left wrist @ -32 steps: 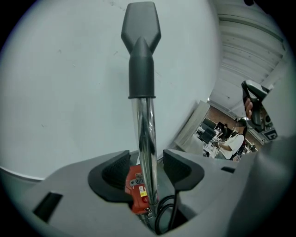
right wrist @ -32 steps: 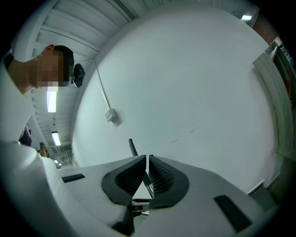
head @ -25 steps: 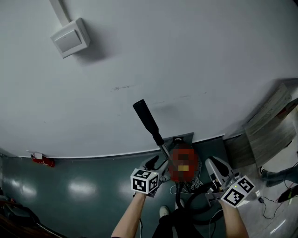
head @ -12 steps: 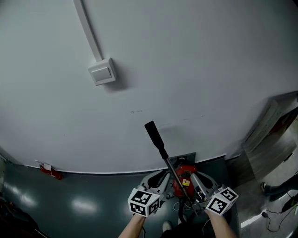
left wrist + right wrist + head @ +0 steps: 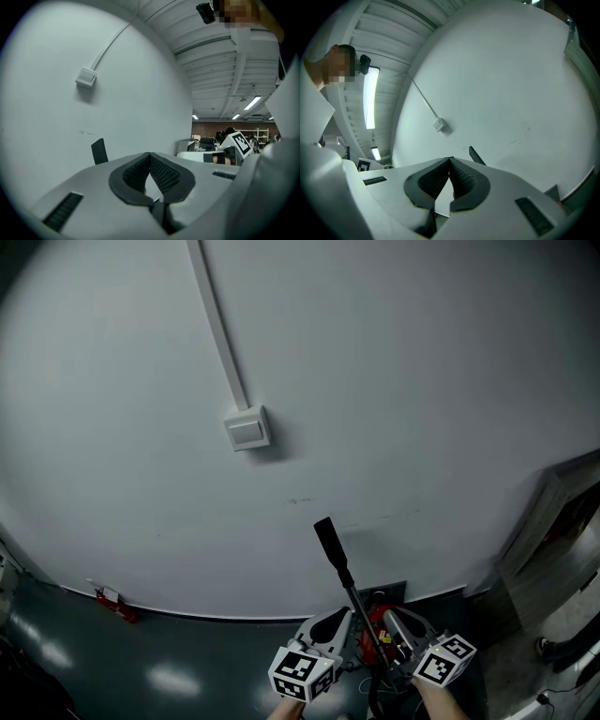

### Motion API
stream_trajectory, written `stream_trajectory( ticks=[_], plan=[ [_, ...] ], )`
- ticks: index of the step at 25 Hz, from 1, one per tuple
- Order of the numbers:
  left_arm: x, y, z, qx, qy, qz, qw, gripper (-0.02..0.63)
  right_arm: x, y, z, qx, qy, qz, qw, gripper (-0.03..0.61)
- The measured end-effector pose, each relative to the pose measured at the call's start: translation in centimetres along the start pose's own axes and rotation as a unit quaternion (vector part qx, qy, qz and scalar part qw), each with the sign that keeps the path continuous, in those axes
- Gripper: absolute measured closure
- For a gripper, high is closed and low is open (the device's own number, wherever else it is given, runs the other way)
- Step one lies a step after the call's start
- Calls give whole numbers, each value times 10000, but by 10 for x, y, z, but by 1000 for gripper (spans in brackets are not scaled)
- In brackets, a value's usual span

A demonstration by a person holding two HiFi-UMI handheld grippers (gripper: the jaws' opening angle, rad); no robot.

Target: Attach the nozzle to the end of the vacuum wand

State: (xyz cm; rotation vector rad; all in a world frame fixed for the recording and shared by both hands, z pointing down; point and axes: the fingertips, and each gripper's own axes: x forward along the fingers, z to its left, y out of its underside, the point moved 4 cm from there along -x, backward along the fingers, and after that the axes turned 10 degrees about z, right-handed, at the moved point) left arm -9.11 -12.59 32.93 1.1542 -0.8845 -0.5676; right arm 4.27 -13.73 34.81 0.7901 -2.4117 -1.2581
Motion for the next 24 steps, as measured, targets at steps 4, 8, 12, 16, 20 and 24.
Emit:
stream_trajectory(
  ticks=[4, 8, 12, 16, 20, 24],
  plan=[
    [-7, -5, -6, -12, 4, -92, 10000, 609, 2, -3, 8, -11, -62, 13, 10000, 561],
    [-12, -5, -8, -47, -34, -107, 9999, 609, -1, -3, 12, 16, -74, 26, 10000, 561],
    [-16, -9, -2, -65, -101, -144, 9998, 609, 3, -6, 14, 6, -121, 28, 9999, 561],
    [-19, -6, 0, -112, -175, -144, 9997, 609, 4, -4, 17, -26, -178, 57, 9998, 561],
    [-21, -3, 0, -160, -245, -136, 9995, 609, 7, -2, 18, -41, -237, 89, 9997, 561],
    [-21, -1, 3, -163, -307, -142, 9993, 609, 11, -2, 19, -95, -312, 91, 9994, 561]
  ],
)
